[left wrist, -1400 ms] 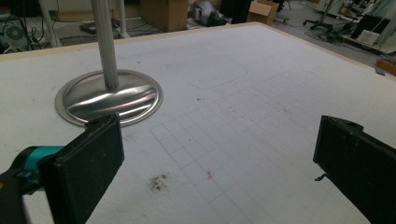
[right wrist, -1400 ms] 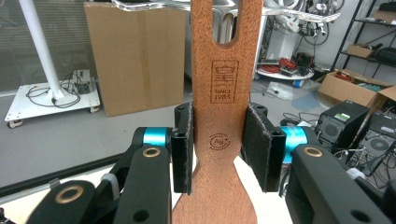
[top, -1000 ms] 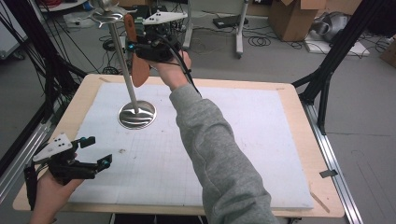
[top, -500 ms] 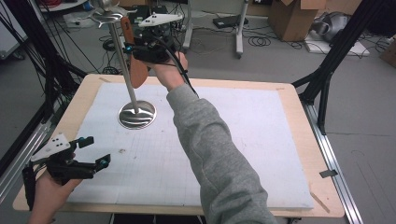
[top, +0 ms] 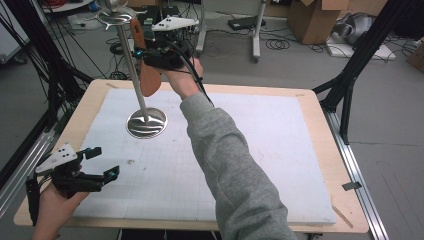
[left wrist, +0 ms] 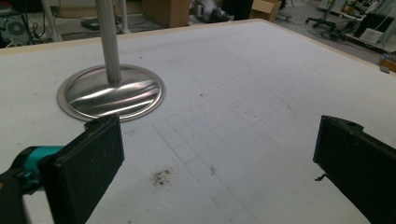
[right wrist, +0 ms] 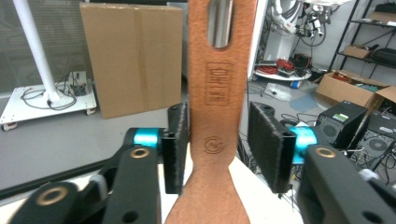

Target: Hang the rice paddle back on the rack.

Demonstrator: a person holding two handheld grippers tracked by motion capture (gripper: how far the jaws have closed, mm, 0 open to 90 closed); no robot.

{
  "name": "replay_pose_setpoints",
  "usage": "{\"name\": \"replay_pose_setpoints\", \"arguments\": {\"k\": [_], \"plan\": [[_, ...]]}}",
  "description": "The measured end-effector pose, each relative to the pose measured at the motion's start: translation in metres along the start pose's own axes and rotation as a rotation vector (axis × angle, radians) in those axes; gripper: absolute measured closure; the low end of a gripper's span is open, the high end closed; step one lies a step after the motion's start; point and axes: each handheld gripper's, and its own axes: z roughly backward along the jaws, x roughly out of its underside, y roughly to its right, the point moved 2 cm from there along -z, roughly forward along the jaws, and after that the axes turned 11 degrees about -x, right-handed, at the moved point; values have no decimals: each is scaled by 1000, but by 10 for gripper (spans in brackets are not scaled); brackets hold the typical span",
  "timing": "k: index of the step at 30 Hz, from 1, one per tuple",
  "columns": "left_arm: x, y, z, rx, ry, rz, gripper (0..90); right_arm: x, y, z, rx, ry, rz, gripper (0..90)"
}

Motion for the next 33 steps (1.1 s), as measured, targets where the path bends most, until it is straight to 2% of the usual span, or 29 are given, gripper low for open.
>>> {"name": "replay_pose_setpoints", "arguments": {"k": [5,15,17,24,29,33], "plan": [[-1,-2,2,1,12,11,22,3,0,6,7,6,-21,434],[-1,-3,3,-5,13,13,22,16,0,19,-11,2,-54,211],[-1,-3,3,-6,11,13,22,18,1,21,-28,-9,-73,192],[0,0,-1,2,6,11,22,29,2,32,-50,-16,-90,149],[0,3,-6,12,-1,8,22,37,5,41,-50,-25,-101,140],[-1,3,-8,14,3,12,23,41,7,53,-31,-13,-106,140]]}}
